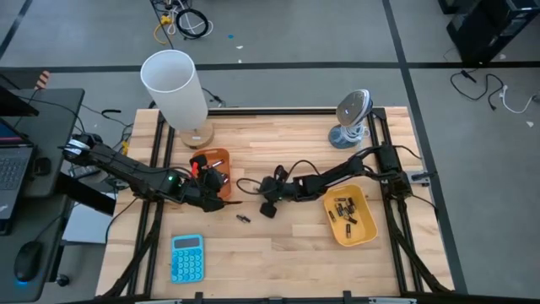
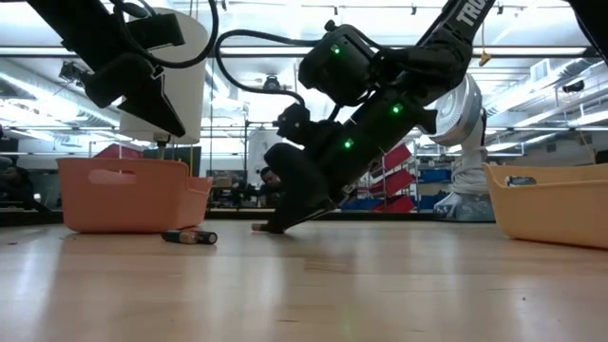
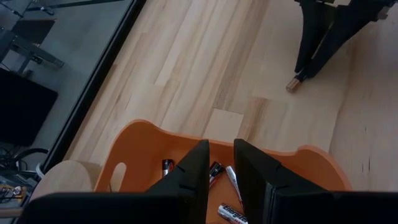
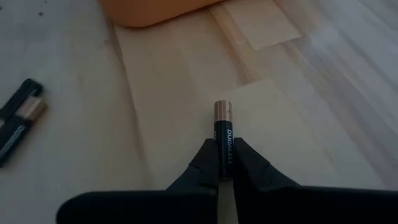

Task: Sort batteries
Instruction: Put the gold battery into the yellow bin

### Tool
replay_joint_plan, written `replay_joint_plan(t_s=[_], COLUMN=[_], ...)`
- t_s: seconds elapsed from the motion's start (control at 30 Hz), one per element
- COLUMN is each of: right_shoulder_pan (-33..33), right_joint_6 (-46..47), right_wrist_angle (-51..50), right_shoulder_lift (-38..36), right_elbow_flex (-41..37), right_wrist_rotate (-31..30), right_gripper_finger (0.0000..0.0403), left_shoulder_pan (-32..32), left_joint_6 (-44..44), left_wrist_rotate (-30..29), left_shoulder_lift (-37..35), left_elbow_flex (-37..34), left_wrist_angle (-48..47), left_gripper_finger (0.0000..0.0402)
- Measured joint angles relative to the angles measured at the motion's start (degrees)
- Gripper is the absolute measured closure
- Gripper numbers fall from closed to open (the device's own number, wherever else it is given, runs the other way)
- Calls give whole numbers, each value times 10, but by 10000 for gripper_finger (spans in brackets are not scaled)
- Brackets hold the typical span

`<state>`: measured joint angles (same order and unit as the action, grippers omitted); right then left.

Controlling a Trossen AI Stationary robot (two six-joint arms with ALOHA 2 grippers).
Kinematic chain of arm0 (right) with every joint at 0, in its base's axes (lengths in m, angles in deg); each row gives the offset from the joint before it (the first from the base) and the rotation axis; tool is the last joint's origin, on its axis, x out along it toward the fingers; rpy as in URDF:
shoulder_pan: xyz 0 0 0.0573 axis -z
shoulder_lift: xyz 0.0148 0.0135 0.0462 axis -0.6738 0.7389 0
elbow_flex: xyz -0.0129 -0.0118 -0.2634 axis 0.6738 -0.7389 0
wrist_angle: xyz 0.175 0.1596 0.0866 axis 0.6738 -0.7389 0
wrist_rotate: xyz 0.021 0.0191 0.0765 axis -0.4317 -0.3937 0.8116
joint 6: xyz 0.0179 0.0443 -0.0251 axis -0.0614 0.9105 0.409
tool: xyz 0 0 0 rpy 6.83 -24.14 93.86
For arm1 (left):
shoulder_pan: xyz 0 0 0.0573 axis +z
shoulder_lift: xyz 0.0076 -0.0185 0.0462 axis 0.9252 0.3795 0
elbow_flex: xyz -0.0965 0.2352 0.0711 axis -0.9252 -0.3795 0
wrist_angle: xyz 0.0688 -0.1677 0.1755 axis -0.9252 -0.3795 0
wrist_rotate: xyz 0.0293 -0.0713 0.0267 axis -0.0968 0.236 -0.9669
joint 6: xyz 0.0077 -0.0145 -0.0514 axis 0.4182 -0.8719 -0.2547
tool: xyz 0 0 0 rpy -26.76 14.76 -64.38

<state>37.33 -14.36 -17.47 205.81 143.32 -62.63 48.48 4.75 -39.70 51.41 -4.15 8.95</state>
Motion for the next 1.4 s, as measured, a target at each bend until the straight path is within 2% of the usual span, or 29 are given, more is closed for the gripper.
replay_joint_plan(t_s=[0.33, 0.57, 0.67, 0.8, 1.17, 1.4], right_shoulder_pan=[-1, -15, -29, -47, -138, -194], right_joint_6=[-4, -17, -16, 30, 212, 282], right_wrist_angle=[-53, -159, -164, -169, -178, -284], right_shoulder_lift=[-68, -162, -212, -293, -497, -594], right_elbow_flex=[-1, -1, -24, -85, -256, -297], right_wrist_rotate=[16, 21, 12, 4, -69, -63], right_gripper_finger=[390, 390, 390, 390, 390, 390], left_shoulder_pan=[0, 0, 0, 0, 0, 0], left_joint_6=[0, -1, -1, -1, 0, 0], left_wrist_rotate=[0, 0, 0, 0, 0, 0], left_shoulder_lift=[0, 0, 0, 0, 0, 0], left_elbow_flex=[0, 0, 0, 0, 0, 0], left_wrist_angle=[0, 0, 0, 0, 0, 0], left_gripper_finger=[325, 325, 325, 325, 325, 325])
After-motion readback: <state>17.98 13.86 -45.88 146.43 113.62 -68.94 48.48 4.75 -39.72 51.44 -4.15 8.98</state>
